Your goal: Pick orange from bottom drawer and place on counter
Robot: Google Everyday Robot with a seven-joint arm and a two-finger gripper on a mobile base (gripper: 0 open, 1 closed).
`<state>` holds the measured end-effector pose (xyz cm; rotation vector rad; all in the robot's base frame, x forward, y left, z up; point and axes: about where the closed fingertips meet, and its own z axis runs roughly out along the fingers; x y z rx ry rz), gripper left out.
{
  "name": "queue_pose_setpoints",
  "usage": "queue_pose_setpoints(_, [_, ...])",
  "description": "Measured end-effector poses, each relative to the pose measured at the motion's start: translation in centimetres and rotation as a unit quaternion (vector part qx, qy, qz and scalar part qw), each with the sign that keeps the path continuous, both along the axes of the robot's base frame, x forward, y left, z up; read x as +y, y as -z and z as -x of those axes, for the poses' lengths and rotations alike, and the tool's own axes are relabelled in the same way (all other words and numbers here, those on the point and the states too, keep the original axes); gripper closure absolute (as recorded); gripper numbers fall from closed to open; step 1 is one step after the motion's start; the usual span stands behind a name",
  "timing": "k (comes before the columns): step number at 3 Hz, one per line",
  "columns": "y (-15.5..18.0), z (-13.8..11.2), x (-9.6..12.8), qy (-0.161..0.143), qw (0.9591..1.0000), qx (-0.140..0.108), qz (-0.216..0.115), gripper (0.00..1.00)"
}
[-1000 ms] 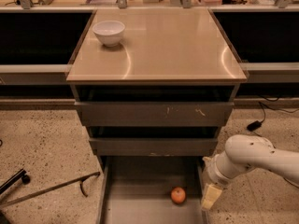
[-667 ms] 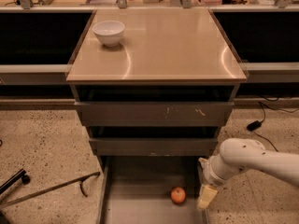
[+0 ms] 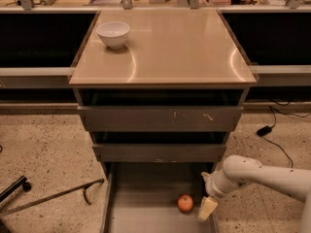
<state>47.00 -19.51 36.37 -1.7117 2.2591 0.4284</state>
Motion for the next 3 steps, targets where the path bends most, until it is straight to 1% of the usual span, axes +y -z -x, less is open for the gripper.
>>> queue_pose_setpoints(1, [4.6, -0.3, -0.5, 0.021, 0.9992, 0.025, -0.022, 0.0])
queue_pose_setpoints(2, [7.8, -0.2, -0.9, 0.032, 0.9973, 0.056, -0.036, 0.0])
queue_pose_setpoints(3, [7.8, -0.2, -0.9, 0.032, 0.9973, 0.056, -0.036, 0.0])
